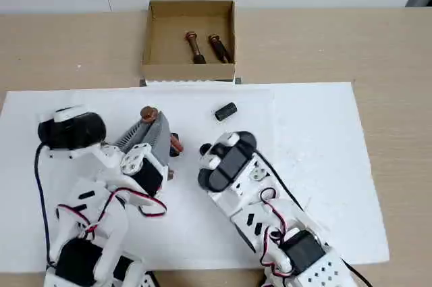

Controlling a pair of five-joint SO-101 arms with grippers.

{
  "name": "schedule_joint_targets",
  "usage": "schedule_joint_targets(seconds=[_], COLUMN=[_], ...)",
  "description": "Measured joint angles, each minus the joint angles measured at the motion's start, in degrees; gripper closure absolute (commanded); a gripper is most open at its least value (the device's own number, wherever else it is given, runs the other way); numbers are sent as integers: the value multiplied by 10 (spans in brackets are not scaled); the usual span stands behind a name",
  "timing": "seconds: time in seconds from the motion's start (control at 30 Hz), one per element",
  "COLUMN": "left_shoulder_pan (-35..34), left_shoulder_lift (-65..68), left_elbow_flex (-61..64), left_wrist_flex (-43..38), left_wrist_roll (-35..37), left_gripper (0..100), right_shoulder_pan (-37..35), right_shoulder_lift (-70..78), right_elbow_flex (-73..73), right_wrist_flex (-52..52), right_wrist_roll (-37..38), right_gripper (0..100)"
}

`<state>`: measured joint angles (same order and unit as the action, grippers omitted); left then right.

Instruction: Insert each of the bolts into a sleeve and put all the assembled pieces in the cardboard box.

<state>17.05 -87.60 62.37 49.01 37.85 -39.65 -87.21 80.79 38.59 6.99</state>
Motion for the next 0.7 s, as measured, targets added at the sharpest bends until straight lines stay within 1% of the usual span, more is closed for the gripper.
schedule_joint_targets(seconds=[0.13,0.43,0.57,0.7], left_shoulder_pan=[12,12,12,11], left_shoulder_lift=[-1,-1,-1,-1], left_elbow_flex=[0,4,29,53], left_wrist_flex=[0,0,-15,-51], left_wrist_roll=[21,36,37,37], left_gripper=[994,994,994,994], right_shoulder_pan=[-13,-20,-20,-27], right_shoulder_lift=[0,0,0,0], right_elbow_flex=[0,0,0,1], right_wrist_flex=[0,-3,-33,-41], right_wrist_roll=[13,57,69,94], right_gripper=[995,995,995,995])
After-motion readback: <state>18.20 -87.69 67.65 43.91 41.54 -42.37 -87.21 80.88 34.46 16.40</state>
